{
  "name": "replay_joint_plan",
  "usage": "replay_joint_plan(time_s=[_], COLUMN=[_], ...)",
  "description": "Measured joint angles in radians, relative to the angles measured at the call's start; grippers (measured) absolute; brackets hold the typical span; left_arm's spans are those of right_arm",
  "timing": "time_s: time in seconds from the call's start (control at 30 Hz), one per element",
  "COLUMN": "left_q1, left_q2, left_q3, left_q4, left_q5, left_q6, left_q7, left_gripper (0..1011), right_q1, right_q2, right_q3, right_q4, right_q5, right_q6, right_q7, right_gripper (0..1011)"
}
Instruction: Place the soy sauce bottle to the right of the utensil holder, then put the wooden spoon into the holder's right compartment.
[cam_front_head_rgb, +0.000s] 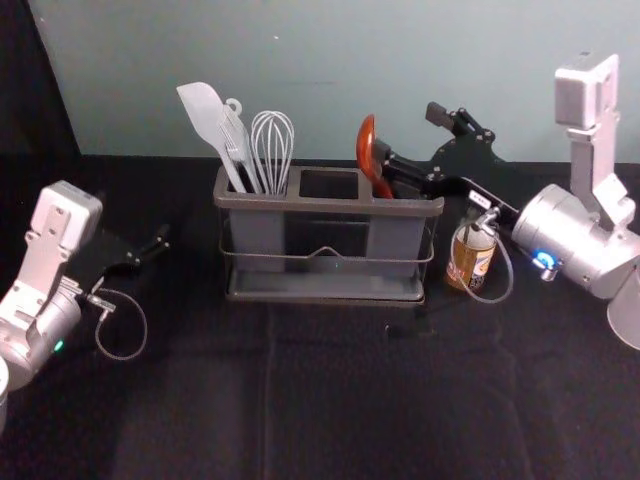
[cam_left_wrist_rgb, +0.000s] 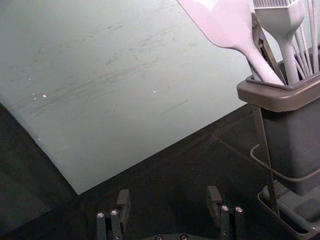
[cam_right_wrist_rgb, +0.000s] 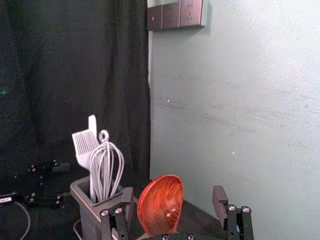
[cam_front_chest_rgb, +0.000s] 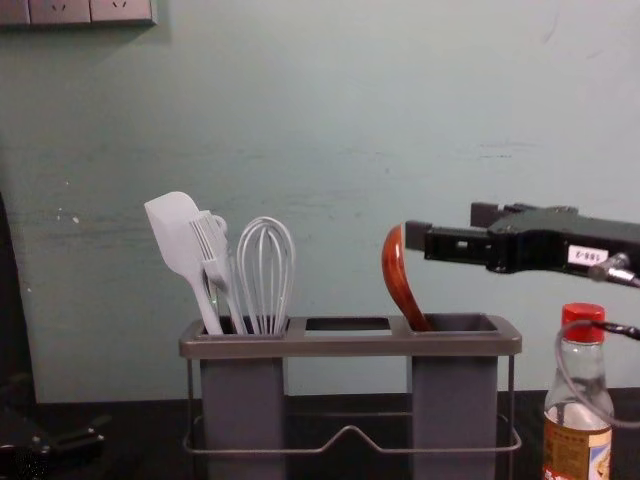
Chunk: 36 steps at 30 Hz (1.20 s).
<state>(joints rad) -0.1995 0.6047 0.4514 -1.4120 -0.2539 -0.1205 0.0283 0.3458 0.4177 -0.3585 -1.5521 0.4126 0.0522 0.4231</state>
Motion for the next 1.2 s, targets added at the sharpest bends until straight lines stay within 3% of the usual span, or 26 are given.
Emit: replay_joint_plan(time_s=[0.4,0.73,0.93,1.2], left_q1=[0.000,0.000,0.000,0.000], left_q2=[0.000,0.000,0.000,0.000], left_q3=[0.000,0.000,0.000,0.000], left_q4=[0.000,0.000,0.000,0.000], left_q5=[0.000,0.000,0.000,0.000], left_q6=[0.000,0.000,0.000,0.000], left_q7=[0.000,0.000,0.000,0.000], left_gripper=[1005,1005,1005,1005], right_q1=[-0.122,-0.277,-0.397,-0.483], right_q2=[0.046,0.095,0.082,0.036], right_q3=[0.091,0.193,0.270,0.329], right_q4=[-0.176,-0.300,-0.309,-0.255], right_q5=[0.050,0.072,0.036,0.008], right_q6=[0.030,0.010,-0.078,-0.194], right_q7=[-0.062,-0.115,-0.170,-0.202], right_gripper=[1002,1002,1002,1002])
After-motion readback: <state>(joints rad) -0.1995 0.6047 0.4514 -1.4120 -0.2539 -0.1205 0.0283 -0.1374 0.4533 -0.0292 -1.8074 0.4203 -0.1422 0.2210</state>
